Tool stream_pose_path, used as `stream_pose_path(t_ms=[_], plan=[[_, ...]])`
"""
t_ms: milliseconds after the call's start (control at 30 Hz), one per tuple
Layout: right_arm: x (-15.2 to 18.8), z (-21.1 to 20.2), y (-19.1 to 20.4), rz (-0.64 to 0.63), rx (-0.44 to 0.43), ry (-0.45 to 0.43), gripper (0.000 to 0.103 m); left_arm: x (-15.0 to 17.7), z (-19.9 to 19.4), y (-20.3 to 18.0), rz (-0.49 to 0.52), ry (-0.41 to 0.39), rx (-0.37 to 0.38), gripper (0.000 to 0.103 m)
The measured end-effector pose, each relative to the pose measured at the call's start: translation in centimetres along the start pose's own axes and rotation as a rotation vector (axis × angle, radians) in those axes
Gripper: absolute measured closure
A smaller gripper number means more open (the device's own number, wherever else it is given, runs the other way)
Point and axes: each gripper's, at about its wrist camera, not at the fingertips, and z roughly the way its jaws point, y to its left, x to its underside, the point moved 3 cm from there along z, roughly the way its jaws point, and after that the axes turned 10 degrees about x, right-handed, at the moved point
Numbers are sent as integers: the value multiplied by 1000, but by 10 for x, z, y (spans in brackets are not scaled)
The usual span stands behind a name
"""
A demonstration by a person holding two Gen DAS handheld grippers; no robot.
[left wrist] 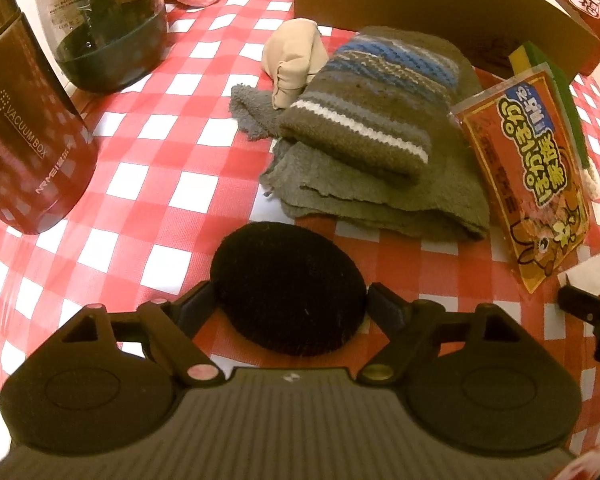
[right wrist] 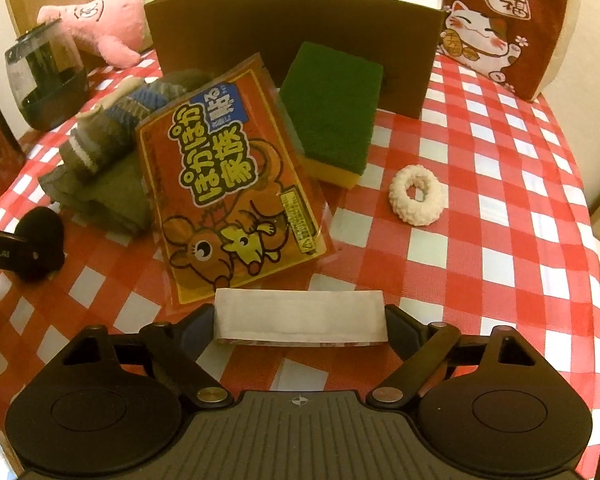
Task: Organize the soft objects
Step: 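Close left tool on black round pad while right tool grasps white paper strip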
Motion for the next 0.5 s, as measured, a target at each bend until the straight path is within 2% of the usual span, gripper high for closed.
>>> stream_pose_path(t_ms=[100,267,500], plan=[[0,-4,-3,10,-4,-4,15,-1,1,1,-8,-13,-4,19],[-1,-10,-7,17,-12,-16,15,0,-2,2,-1,-30,-5,27],[0,-18,-13,27,-31,-22,15,6,-13,0,5,-28,-19,29]])
